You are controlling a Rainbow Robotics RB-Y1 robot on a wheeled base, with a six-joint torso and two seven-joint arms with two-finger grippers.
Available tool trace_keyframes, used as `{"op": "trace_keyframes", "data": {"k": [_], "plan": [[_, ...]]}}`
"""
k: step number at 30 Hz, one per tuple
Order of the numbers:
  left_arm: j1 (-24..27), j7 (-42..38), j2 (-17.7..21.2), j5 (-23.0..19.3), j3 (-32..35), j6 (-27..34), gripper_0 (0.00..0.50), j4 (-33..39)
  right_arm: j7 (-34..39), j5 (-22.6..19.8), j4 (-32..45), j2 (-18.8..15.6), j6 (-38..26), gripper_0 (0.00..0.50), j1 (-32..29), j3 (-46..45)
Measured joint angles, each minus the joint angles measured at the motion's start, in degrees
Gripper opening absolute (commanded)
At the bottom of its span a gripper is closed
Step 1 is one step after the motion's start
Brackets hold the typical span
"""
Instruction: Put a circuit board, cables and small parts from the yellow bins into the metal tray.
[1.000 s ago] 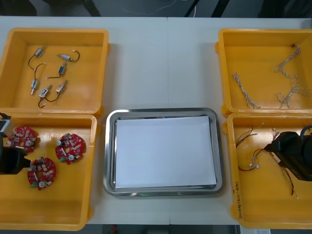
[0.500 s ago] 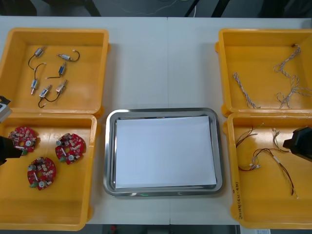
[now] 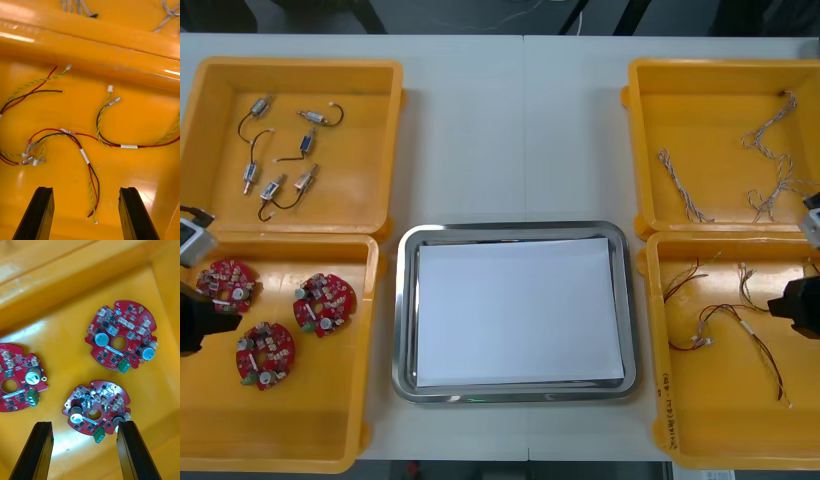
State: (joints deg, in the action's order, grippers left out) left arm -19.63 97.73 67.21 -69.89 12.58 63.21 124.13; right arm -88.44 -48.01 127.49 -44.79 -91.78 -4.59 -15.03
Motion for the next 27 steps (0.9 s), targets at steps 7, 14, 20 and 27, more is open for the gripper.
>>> {"op": "trace_keyframes", "data": {"k": [7, 14, 20, 27], "plan": [[-7.2, 14.4, 1.7, -0.7, 0.0, -6.9, 0.5, 1.5, -16.0, -0.4, -3.1, 0.0, 0.0, 0.5, 1.3, 0.0], [-13.4, 18.3, 4.0, -0.8, 0.0, -14.1, 0.5, 1.5, -24.8, -0.7, -6.1, 0.0, 0.4, 0.5, 2.6, 0.1], [-15.0, 18.3, 5.4, -0.5, -2.2, -19.6, 0.5, 1.5, -25.4, 0.7, -8.2, 0.0, 0.8, 0.5, 2.8, 1.7], [-15.0, 18.3, 6.8, 1.1, -7.0, -24.2, 0.5, 0.4, -25.4, 7.1, -8.2, 0.0, 1.1, 0.5, 2.8, 6.3]]}}
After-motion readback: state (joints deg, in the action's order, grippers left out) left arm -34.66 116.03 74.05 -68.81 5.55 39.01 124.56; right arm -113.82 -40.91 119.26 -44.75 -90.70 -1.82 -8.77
